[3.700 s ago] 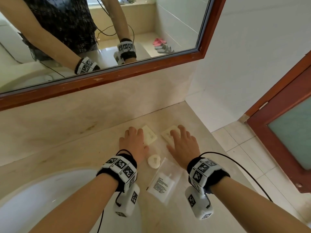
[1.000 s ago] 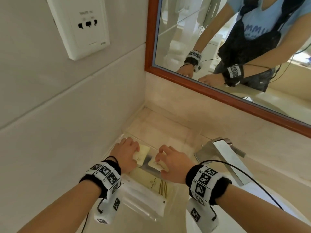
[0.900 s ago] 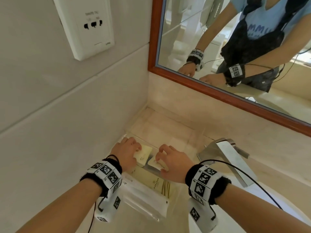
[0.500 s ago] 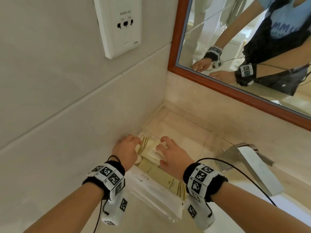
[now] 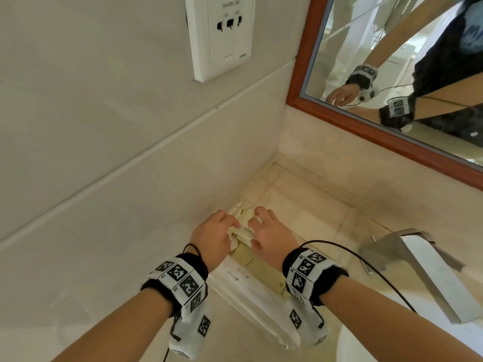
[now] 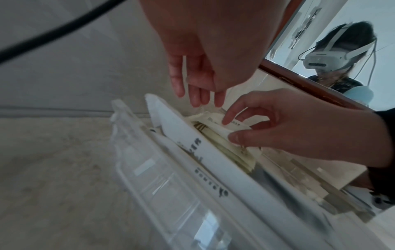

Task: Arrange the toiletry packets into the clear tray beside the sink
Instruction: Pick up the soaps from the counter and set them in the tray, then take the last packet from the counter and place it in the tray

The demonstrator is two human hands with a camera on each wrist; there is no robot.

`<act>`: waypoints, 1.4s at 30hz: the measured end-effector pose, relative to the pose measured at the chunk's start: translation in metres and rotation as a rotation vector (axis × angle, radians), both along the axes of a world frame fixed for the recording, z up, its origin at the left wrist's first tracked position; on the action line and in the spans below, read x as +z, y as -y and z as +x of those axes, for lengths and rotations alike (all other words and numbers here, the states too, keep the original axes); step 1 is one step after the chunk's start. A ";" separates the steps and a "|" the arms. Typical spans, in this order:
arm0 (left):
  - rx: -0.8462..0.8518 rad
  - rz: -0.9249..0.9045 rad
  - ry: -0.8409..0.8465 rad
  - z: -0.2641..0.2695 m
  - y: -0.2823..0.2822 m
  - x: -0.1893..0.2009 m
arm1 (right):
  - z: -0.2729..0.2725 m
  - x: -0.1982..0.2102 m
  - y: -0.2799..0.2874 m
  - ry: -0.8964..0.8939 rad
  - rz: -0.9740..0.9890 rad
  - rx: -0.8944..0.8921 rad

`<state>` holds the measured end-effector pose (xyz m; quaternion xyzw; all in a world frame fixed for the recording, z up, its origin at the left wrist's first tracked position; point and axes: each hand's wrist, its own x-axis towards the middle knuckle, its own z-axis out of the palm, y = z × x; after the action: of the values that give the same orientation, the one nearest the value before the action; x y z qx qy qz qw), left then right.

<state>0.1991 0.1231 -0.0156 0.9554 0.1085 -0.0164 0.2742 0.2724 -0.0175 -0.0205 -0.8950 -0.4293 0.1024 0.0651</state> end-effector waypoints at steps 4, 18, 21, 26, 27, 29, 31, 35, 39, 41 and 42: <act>0.003 -0.001 0.006 0.001 0.000 0.000 | -0.002 -0.002 -0.002 0.096 -0.049 0.031; -0.005 0.020 0.024 -0.004 0.002 0.003 | -0.005 0.010 -0.002 0.070 -0.090 -0.019; -0.022 0.023 0.030 -0.002 0.003 0.008 | -0.007 0.011 0.009 0.067 -0.078 -0.047; -0.081 0.036 0.062 0.009 0.024 0.026 | -0.010 0.035 0.042 0.067 -0.036 -0.127; -0.106 0.047 0.068 0.013 0.034 0.033 | -0.011 0.041 0.052 0.084 -0.036 -0.149; -0.148 0.060 0.085 0.020 0.050 0.045 | -0.010 0.051 0.066 0.118 -0.045 -0.176; -0.207 0.061 0.110 0.024 0.071 0.057 | -0.013 0.061 0.087 0.146 -0.053 -0.213; -0.308 0.055 0.150 0.027 0.117 0.073 | -0.028 0.074 0.133 0.201 0.034 -0.274; -0.420 0.061 0.179 0.028 0.175 0.084 | -0.045 0.083 0.193 0.222 0.104 -0.416; -0.477 0.060 0.198 0.029 0.207 0.087 | -0.054 0.083 0.225 0.237 0.087 -0.498; -0.503 0.065 0.202 0.028 0.223 0.089 | -0.059 0.085 0.242 0.233 0.072 -0.532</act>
<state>0.2276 -0.0995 0.0737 0.9575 -0.1596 0.0150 0.2400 0.2131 -0.2594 0.0646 -0.9790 -0.1875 -0.0368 0.0717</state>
